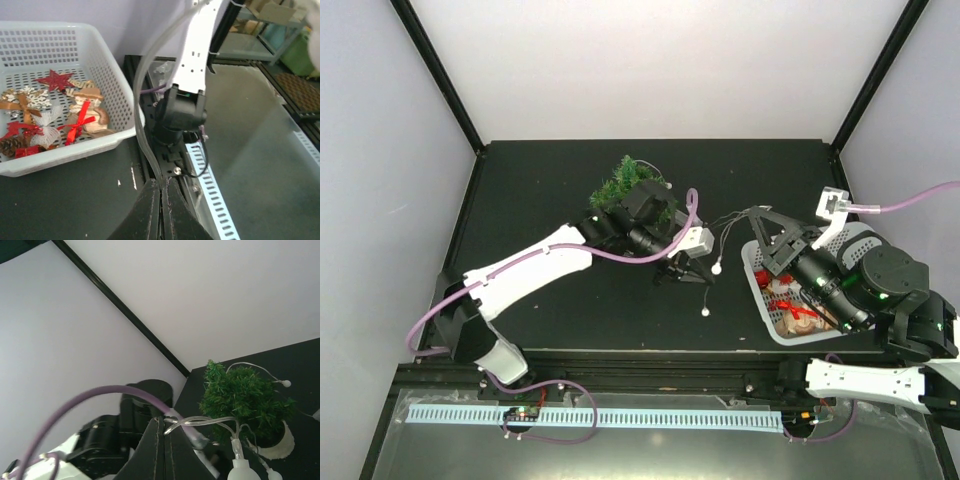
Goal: Decorate the small christmas tree
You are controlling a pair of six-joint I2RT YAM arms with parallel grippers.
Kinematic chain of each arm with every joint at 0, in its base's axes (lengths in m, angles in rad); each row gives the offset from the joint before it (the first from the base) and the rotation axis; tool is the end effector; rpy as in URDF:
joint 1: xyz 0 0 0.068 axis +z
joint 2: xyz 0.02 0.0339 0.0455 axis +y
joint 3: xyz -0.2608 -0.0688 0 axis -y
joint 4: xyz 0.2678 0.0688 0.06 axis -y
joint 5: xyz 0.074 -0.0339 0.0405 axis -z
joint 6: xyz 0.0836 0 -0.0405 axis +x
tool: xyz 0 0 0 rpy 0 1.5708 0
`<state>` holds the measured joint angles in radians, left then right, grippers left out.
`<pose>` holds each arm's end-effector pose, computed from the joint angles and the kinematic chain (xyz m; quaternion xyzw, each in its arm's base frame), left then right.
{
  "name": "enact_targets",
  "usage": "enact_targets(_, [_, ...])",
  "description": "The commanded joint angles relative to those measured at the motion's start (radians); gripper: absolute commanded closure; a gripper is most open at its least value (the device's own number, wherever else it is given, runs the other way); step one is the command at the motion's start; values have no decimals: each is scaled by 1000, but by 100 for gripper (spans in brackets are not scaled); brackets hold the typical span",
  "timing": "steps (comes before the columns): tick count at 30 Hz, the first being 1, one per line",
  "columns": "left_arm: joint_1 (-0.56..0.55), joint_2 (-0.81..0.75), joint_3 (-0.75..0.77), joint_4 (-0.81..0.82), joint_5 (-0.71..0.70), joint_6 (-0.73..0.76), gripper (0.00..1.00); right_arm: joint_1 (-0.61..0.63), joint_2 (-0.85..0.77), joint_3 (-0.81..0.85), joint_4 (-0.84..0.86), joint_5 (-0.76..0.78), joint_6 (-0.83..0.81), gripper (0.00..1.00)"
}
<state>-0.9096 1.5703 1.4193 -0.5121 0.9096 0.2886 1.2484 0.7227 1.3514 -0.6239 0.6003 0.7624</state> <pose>0.1889 -0.3502 0.3162 0.6143 0.5582 -0.4963 0.2544 0.0919 0.1261 0.4927 0.0413 0.7045 0.4600 0.5389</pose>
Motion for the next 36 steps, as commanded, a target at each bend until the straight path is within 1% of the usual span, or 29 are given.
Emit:
enact_targets(1, [33,-85,114,-271,88,137,98,-5,-18,-15,-12,82,26,99])
enact_targets(3, [68,-117,149,-352,108,171,98,-4,-20,-16,-20,117,30,99])
enact_targets(5, [114,-160,165,-398,118,184,98,-6,-15,-5,-31,145,29,99])
enact_targets(10, [241,-257,189,-403,95,153,98,-9,45,40,-65,197,21,99])
enact_targets(12, [276,-281,203,-405,81,149,98,-35,81,69,-111,205,26,99])
enact_targets(14, [300,-283,230,-425,58,157,98,-100,116,92,-136,165,31,99])
enact_targets(17, [357,-283,290,-461,33,156,98,-285,151,105,-148,-13,40,99])
enact_targets(20, [436,-252,380,-488,15,136,98,-423,188,120,-113,-152,-17,99])
enact_targets(22, [489,-221,445,-502,6,111,98,-495,242,171,-130,-223,-46,99])
enact_targets(25, [544,-173,556,-532,-15,103,98,-556,319,222,-124,-271,-94,99])
enact_targets(29, [630,-125,662,-520,24,51,99,-640,386,261,-89,-335,-87,99])
enact_targets(31, [668,-109,685,-507,56,40,99,-654,428,290,-80,-352,-83,99])
enact_targets(36, [765,-80,686,-435,123,-23,98,-658,547,368,-80,-348,-75,99])
